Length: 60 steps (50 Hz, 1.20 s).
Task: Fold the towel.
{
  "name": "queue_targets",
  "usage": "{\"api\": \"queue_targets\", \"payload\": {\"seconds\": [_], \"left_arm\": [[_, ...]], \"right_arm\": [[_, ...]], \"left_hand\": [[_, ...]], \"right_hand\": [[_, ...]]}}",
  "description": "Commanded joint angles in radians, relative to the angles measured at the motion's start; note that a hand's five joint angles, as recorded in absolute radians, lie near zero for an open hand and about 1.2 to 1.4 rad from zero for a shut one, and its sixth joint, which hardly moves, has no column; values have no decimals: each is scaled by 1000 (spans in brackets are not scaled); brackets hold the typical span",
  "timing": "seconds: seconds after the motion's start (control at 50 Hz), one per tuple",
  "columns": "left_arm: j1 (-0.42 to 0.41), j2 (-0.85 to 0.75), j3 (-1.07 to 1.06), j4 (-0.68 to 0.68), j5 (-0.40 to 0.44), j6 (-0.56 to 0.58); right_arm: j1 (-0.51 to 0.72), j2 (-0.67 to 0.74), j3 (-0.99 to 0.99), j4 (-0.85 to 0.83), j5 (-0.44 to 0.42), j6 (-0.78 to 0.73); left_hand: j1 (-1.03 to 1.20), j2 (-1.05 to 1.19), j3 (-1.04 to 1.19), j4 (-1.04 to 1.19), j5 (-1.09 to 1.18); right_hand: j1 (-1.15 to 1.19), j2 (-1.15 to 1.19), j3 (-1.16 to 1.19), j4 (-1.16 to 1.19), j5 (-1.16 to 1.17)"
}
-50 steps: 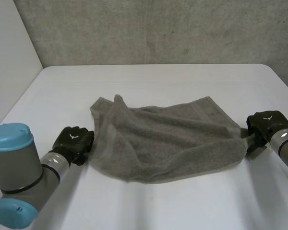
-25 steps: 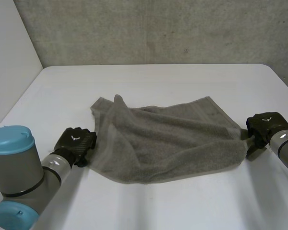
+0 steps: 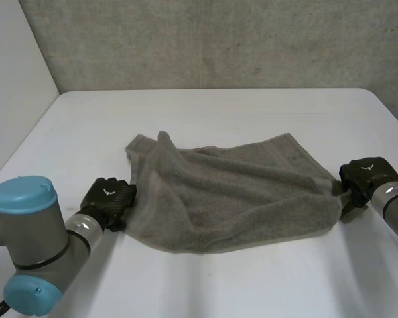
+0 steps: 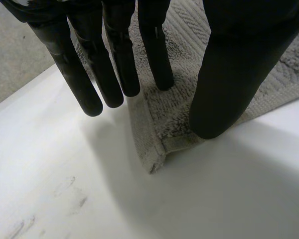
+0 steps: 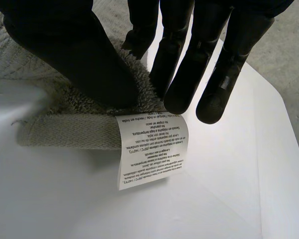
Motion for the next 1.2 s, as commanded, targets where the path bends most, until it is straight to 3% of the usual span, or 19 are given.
{"api": "queue_targets", "payload": {"seconds": [0.02, 0.26, 0.34, 0.54, 0.68, 0.86, 1.06, 1.2], "left_arm": [[-2, -16, 29, -1, 1, 36], [-29, -28, 86, -1, -2, 33], [-42, -45, 97, -2, -2, 33], [-40, -24, 91, -4, -8, 26], [-22, 122, 34, -16, -40, 26], [-14, 350, -46, -44, -105, 33], [-16, 688, -12, -293, -128, 26], [-17, 732, -18, -442, -141, 20]], "right_arm": [[0, 5, -2, 0, 0, -3], [0, 9, -2, -2, 0, -3], [0, 10, -2, -2, 0, -3], [0, 13, -3, 2, 2, -3], [0, -11, -6, 41, 0, -18], [20, -177, -22, 211, 0, -78], [18, -409, -78, 351, -17, -69], [17, -491, -92, 489, -55, -90]], "left_hand": [[161, 161, 161, 161, 160], [452, 452, 452, 452, 451], [700, 700, 701, 700, 700], [701, 701, 701, 701, 700], [701, 701, 701, 701, 700], [701, 701, 701, 701, 700], [701, 701, 701, 701, 700], [701, 701, 701, 701, 700]], "right_hand": [[28, 205, 206, 202, 224], [28, 205, 206, 202, 224], [28, 205, 206, 202, 224], [28, 205, 206, 202, 224], [28, 205, 206, 202, 224], [28, 205, 206, 202, 224], [28, 205, 206, 202, 224], [28, 205, 206, 202, 224]]}}
